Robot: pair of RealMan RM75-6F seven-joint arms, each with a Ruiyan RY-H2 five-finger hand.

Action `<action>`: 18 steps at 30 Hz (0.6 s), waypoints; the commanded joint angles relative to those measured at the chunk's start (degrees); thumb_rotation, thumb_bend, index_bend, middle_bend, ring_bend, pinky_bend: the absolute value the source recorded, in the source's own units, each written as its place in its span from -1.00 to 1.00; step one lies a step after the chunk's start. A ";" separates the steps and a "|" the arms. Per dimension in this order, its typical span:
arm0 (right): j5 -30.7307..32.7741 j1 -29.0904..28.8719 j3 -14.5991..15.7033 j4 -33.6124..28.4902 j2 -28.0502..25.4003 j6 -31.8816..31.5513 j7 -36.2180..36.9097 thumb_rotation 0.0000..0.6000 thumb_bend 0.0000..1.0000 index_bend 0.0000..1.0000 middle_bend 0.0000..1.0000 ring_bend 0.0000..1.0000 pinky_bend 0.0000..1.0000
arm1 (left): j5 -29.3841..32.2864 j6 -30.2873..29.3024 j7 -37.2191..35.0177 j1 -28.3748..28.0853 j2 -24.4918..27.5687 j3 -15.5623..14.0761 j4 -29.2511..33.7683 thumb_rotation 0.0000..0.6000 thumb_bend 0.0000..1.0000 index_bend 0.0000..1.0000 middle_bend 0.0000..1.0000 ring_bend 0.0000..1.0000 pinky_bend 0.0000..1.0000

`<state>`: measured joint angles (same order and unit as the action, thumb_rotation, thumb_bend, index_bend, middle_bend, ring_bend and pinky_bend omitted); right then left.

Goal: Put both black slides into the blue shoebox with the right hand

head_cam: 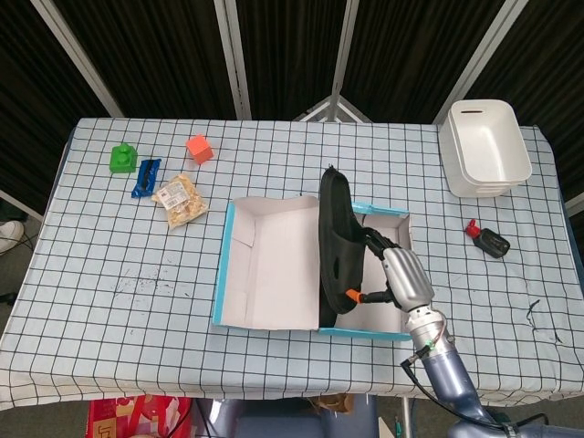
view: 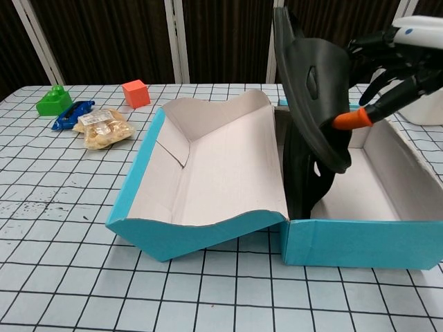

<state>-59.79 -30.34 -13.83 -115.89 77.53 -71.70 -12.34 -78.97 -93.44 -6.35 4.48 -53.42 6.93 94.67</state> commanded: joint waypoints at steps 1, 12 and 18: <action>1.66 -1.18 -0.03 2.60 3.04 -0.28 -1.85 1.00 -0.37 0.20 -0.59 -0.46 -0.30 | 0.29 0.35 -0.25 -0.14 0.10 0.09 -0.20 1.00 -0.26 -0.97 -1.00 -1.00 -0.94; 1.97 0.08 0.87 7.14 3.24 0.20 -0.36 1.00 -0.37 0.20 -0.58 -0.45 -0.30 | 1.39 1.19 0.04 -0.50 -0.01 0.36 -0.55 1.00 -0.26 -0.97 -1.00 -1.00 -0.94; 0.39 2.17 2.79 7.71 1.68 1.20 3.03 1.00 -0.36 0.20 -0.58 -0.45 -0.30 | 1.21 1.21 1.43 -0.73 -0.41 0.22 -0.22 1.00 -0.26 -0.97 -1.00 -1.00 -0.94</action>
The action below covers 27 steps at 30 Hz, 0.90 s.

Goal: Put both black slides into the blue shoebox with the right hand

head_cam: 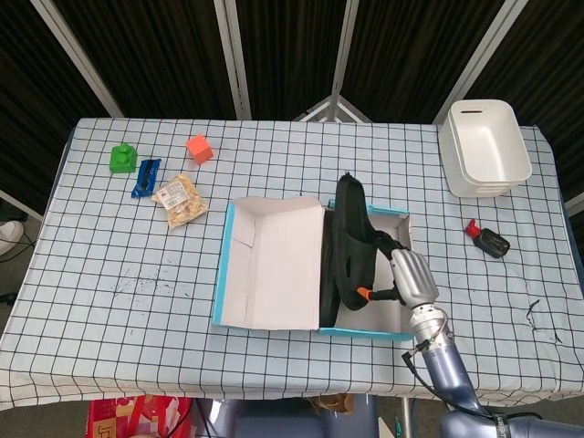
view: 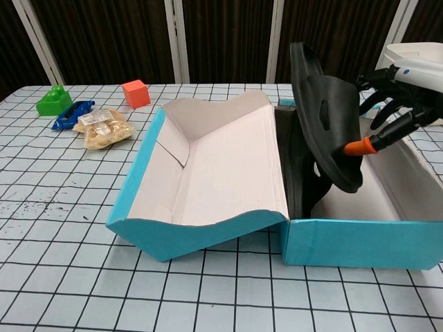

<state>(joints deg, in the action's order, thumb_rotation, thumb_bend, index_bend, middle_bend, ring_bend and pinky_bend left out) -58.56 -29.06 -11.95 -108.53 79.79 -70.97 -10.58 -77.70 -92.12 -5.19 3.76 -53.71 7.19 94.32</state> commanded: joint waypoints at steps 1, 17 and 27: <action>-1.30 1.23 1.26 0.50 -0.72 0.61 1.92 1.00 -0.36 0.20 -0.58 -0.45 -0.30 | -0.06 -0.22 0.42 0.01 -0.15 -0.04 0.18 1.00 -0.26 -0.97 -1.00 -1.00 -0.94; -5.44 4.31 4.22 4.03 -1.56 2.02 6.42 1.00 -0.34 0.22 -0.58 -0.45 -0.30 | -0.33 -0.91 0.54 0.24 -0.18 -0.09 0.32 1.00 -0.26 -0.97 -1.00 -1.00 -0.94; -5.60 4.60 5.50 7.97 -1.21 4.76 6.60 1.00 -0.34 0.26 -0.58 -0.45 -0.30 | -0.35 -1.17 0.90 0.32 -0.26 -0.10 0.39 1.00 -0.26 -0.97 -1.00 -1.00 -0.94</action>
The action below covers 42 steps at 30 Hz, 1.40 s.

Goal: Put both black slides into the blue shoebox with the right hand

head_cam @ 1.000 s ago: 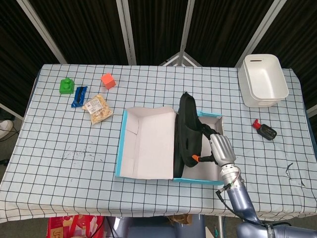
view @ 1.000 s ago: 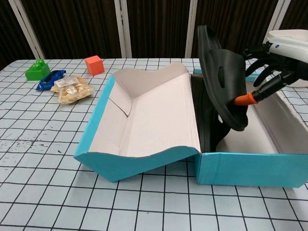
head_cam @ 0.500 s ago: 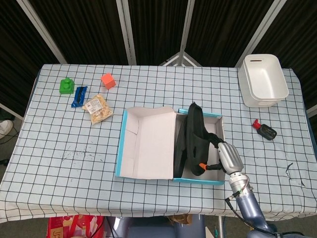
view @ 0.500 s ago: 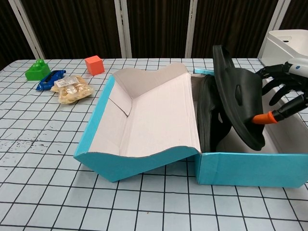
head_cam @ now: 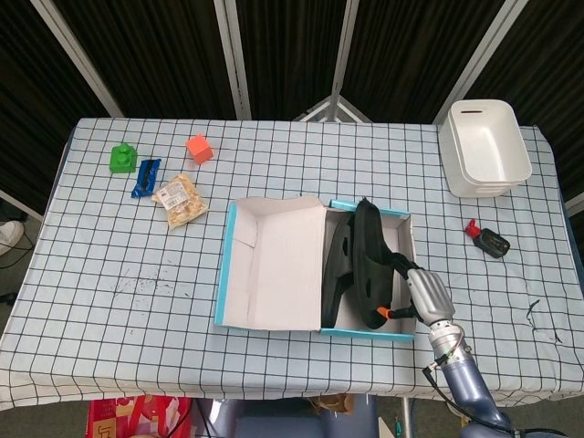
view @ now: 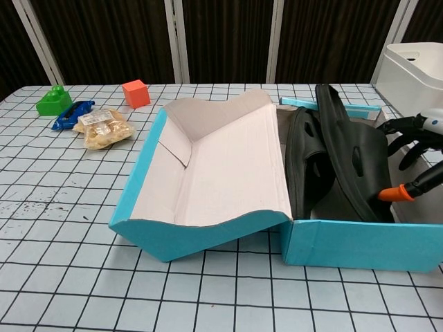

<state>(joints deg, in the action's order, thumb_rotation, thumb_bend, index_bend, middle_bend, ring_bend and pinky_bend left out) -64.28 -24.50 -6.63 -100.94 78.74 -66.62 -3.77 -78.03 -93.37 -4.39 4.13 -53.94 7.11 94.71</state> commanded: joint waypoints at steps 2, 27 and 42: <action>0.48 0.08 0.27 0.60 -0.55 0.82 -0.64 1.00 -0.34 0.27 -0.58 -0.45 -0.30 | -0.02 0.13 0.21 -0.10 -0.06 -0.03 0.01 1.00 -0.26 -0.97 -1.00 -1.00 -0.94; 4.33 -0.59 2.53 -3.23 -4.84 3.58 -11.93 1.00 -0.31 0.27 -0.58 -0.46 -0.30 | -0.34 0.23 0.66 -0.22 -0.17 -0.24 0.18 1.00 -0.26 -0.97 -1.00 -1.00 -0.94; 7.03 -1.92 0.79 -9.98 -10.19 4.22 -14.03 1.00 -0.31 -1.00 -0.65 -0.64 -0.35 | -0.40 0.38 0.03 -0.19 0.07 -0.32 0.22 1.00 -0.26 -0.97 -1.00 -1.00 -0.94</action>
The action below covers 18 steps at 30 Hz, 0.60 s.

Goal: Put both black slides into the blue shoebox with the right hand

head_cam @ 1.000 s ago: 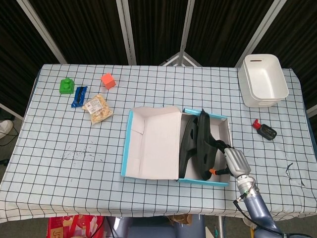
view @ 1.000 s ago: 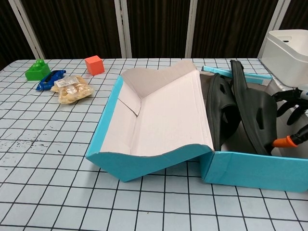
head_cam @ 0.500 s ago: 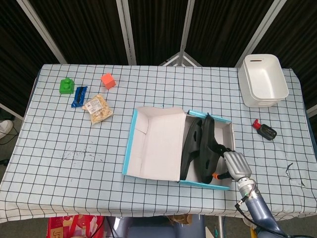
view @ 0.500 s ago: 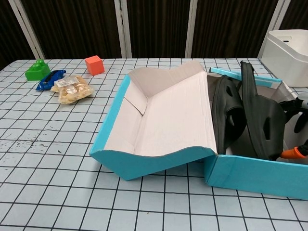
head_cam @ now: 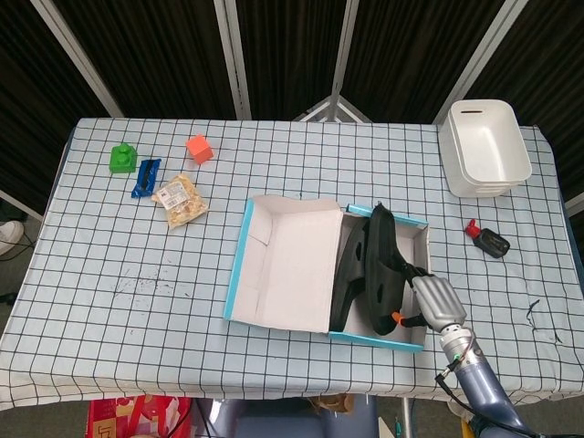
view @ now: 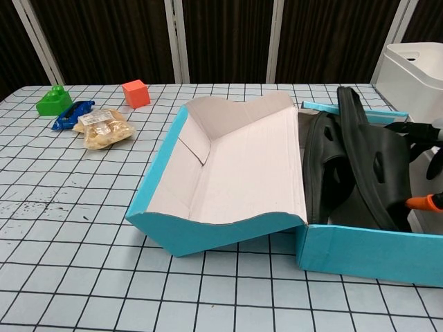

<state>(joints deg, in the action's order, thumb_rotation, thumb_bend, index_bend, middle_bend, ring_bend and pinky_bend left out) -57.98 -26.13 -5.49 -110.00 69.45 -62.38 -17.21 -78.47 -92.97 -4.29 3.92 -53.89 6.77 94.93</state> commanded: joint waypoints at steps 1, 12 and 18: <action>1.14 -0.43 -0.42 -1.59 -1.57 0.05 -1.02 1.00 -0.31 -1.00 -0.67 -0.66 -0.37 | 0.06 -0.03 -0.16 0.04 0.05 0.03 0.00 1.00 -0.26 -0.97 -1.00 -1.00 -0.94; 9.40 -3.90 1.27 -10.26 -11.97 4.03 -8.98 1.00 -0.33 -1.00 -0.91 -0.99 -0.75 | -0.02 0.03 -0.67 0.06 0.22 -0.02 -0.07 1.00 -0.26 -0.97 -1.00 -1.00 -0.94; 15.09 -6.25 3.18 -14.66 -17.28 8.11 -10.66 1.00 -0.42 -1.00 -0.94 -1.00 -0.77 | -0.25 0.09 -0.65 0.03 0.22 -0.15 -0.03 1.00 -0.26 -0.97 -1.00 -1.00 -0.94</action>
<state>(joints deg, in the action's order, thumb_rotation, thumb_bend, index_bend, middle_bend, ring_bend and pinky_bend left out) -44.22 -31.52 -3.03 -123.42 53.29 -55.61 -27.69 -78.70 -92.87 -4.95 3.95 -53.67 6.62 94.88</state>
